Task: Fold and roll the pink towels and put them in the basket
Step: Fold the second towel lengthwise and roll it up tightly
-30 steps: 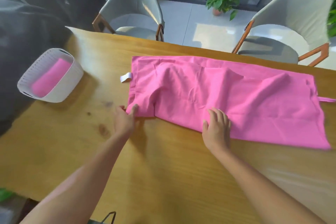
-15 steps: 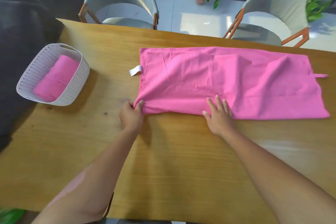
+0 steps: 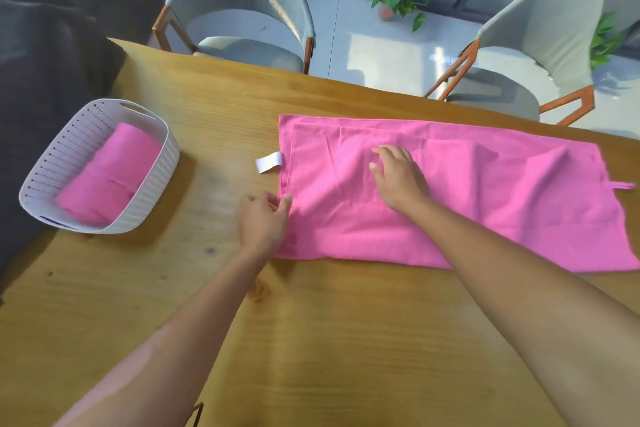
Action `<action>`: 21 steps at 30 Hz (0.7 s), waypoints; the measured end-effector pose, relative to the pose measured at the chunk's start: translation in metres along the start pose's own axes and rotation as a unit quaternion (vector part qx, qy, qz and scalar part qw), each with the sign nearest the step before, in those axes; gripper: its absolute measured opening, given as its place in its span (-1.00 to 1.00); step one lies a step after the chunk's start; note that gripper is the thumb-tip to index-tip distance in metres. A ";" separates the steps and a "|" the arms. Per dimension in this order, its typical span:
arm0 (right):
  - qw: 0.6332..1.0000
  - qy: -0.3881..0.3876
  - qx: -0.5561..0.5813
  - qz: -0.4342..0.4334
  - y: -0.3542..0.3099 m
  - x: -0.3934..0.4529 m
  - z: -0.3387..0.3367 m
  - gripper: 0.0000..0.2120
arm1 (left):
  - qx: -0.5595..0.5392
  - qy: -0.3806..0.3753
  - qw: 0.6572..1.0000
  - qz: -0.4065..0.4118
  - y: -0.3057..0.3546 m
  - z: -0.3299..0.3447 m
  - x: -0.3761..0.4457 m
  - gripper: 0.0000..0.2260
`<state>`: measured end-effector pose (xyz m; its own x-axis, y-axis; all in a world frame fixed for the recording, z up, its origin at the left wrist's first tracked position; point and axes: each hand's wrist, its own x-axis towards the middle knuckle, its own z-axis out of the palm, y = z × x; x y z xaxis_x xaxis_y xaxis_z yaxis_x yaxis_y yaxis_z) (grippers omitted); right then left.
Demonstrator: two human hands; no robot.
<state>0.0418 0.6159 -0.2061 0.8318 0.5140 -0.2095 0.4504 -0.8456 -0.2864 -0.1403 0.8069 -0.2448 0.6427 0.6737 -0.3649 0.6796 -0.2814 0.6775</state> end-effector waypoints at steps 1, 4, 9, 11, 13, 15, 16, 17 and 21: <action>1.000 0.000 0.010 -0.009 -0.010 0.020 -0.002 -0.62 | -0.002 -0.010 1.000 0.005 0.004 0.001 0.010 -0.76; 0.999 -0.024 0.009 -0.029 -0.032 0.072 -0.005 -0.64 | -0.011 -0.032 0.999 0.036 0.017 0.003 0.036 -0.84; 0.997 -0.059 -0.028 -0.036 -0.038 0.121 0.003 -0.70 | -0.002 0.023 0.996 0.089 0.036 0.004 0.077 -0.92; 0.997 -0.057 -0.030 -0.033 -0.033 0.128 0.006 -0.77 | 0.002 0.042 0.992 0.116 0.042 0.003 0.096 -0.87; 0.997 -0.061 -0.028 -0.026 -0.029 0.132 0.009 -0.85 | 0.008 0.035 0.992 0.125 0.047 0.002 0.116 -0.82; 0.997 -0.067 -0.031 -0.020 -0.026 0.133 0.010 -0.91 | 0.038 0.009 0.990 0.139 0.051 0.001 0.133 -0.77; 0.997 -0.069 -0.030 -0.021 -0.025 0.134 0.010 -0.93 | 0.055 -0.001 0.988 0.146 0.053 0.001 0.140 -0.75; 0.997 -0.066 -0.026 -0.024 -0.025 0.134 0.010 -0.93 | 0.060 -0.009 0.986 0.153 0.055 0.000 0.145 -0.74; 0.998 -0.028 0.029 -0.058 -0.027 0.133 0.007 -0.95 | 0.085 -0.070 0.976 0.188 0.065 -0.006 0.163 -0.71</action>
<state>0.1381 0.7080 -0.2330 0.7552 0.6165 -0.2227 0.5219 -0.7711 -0.3648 0.0070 0.9022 -0.2564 0.8918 0.4043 -0.2030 0.4280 -0.6085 0.6682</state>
